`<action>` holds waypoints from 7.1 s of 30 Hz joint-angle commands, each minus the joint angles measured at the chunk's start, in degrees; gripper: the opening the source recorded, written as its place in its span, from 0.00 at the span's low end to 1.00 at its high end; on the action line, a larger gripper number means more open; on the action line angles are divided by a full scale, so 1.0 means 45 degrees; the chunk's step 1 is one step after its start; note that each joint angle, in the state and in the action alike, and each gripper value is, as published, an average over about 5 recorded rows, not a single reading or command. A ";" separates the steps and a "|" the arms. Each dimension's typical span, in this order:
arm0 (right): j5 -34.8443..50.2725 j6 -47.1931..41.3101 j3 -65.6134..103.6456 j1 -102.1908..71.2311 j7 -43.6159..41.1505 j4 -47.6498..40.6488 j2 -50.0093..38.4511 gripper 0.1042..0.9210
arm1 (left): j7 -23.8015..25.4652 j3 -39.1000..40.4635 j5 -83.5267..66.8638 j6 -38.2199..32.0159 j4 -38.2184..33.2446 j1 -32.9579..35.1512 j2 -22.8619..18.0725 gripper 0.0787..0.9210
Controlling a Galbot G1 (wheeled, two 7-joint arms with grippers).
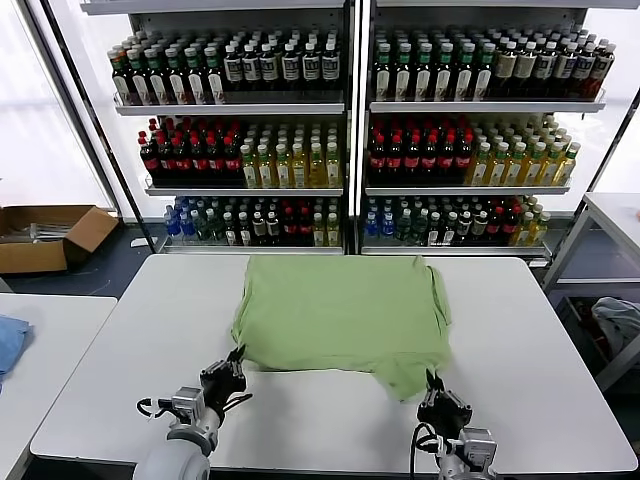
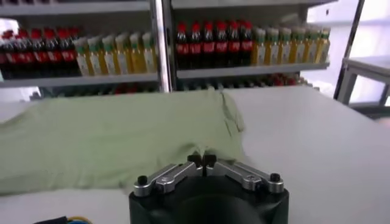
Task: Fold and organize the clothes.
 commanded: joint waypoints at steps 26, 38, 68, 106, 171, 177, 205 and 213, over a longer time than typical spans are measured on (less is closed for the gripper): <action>0.0113 -0.0109 -0.0637 0.8315 -0.0727 -0.7371 -0.0330 0.01 | -0.0536 0.0986 -0.2012 -0.0613 0.6640 -0.6477 0.0263 0.01; 0.0414 -0.0854 -0.1234 0.8546 -0.1196 -0.8701 -0.0307 0.14 | -0.0493 0.1170 -0.1932 -0.0434 0.7599 -0.7062 0.0313 0.01; 0.1795 -0.1339 -0.0127 0.6150 0.0821 -0.5359 -0.0278 0.88 | -0.1030 0.0937 -0.1328 0.0856 0.4097 -0.4825 0.0548 0.88; 0.2028 -0.1933 -0.0188 0.6542 0.0572 -0.7793 -0.0142 0.84 | -0.0777 0.1218 -0.0276 0.1087 0.5944 -0.5185 0.0888 0.76; -0.0651 -0.1835 0.0495 -0.3932 0.1922 0.1524 -0.0617 0.20 | -0.1597 -0.0272 0.1192 0.0447 -0.3485 0.6345 0.1413 0.01; -0.0156 -0.2172 0.0969 -0.3810 0.2059 0.3457 -0.0618 0.41 | -0.1777 0.0178 0.1061 0.0743 -0.5396 0.6555 0.1264 0.09; 0.4989 -0.2518 -0.1750 0.9810 -0.4098 -0.6713 -0.5959 0.88 | 0.0408 0.1268 -0.2143 0.1418 0.3221 -0.5832 0.2727 0.88; 0.4287 -0.2518 -0.3870 1.2440 -0.3624 -1.0008 -0.4104 0.88 | 0.0457 0.2234 -0.2367 0.1818 0.5906 -0.7736 0.2530 0.88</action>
